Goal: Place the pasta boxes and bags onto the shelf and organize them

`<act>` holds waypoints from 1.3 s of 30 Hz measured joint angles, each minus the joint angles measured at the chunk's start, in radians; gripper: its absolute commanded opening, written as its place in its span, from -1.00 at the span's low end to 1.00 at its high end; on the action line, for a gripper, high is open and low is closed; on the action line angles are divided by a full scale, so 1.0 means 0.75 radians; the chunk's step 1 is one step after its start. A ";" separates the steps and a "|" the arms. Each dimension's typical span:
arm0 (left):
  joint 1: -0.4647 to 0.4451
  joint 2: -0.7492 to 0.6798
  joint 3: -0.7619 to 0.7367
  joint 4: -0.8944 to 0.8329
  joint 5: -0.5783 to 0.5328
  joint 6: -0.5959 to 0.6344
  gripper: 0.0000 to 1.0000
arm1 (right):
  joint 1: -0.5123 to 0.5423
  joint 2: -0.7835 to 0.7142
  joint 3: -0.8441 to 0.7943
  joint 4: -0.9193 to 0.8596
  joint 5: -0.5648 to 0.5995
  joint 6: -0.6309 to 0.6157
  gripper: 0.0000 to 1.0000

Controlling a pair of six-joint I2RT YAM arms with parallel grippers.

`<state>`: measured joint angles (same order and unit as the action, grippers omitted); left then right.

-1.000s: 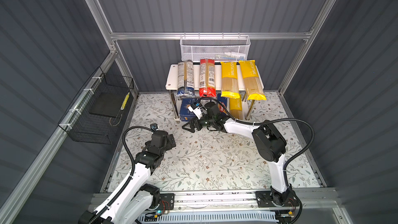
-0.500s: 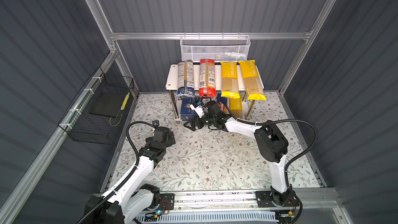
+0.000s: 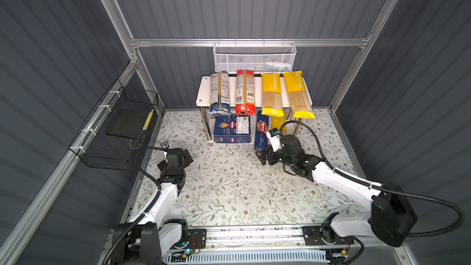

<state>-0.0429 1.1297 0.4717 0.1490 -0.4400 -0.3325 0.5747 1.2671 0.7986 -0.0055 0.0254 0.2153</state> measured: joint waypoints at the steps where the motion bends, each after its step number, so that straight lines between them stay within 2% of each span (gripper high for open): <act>1: 0.002 0.042 -0.010 0.053 -0.004 0.018 0.99 | -0.065 -0.061 -0.037 -0.014 0.041 -0.006 0.98; 5: 0.008 0.206 -0.096 0.363 -0.004 0.077 0.99 | -0.313 -0.204 -0.145 -0.034 0.162 -0.029 0.98; 8: 0.014 0.329 -0.160 0.573 0.032 0.128 0.99 | -0.481 -0.255 -0.257 0.048 0.215 -0.049 0.98; 13: 0.016 0.504 -0.156 0.810 0.105 0.223 0.99 | -0.663 -0.161 -0.446 0.317 0.276 -0.107 0.98; 18: 0.016 0.668 -0.085 0.910 0.217 0.296 0.99 | -0.676 0.031 -0.525 0.557 0.287 -0.173 0.98; 21: 0.016 0.730 -0.020 0.922 0.291 0.335 0.99 | -0.691 0.103 -0.558 0.818 0.275 -0.217 0.98; 25: 0.016 0.764 -0.017 0.979 0.365 0.371 0.99 | -0.792 0.229 -0.632 1.127 0.246 -0.197 0.98; 32: 0.016 0.767 -0.017 0.997 0.406 0.395 0.99 | -0.807 0.250 -0.670 1.284 0.229 -0.183 0.98; 39: 0.016 0.767 -0.017 1.010 0.415 0.396 0.99 | -0.807 0.249 -0.669 1.305 0.193 -0.184 0.98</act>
<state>-0.0307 1.7046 0.4591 0.9062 -0.1291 -0.0357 -0.0303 1.4540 0.2966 0.9733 0.1703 0.0776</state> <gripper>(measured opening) 0.993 0.989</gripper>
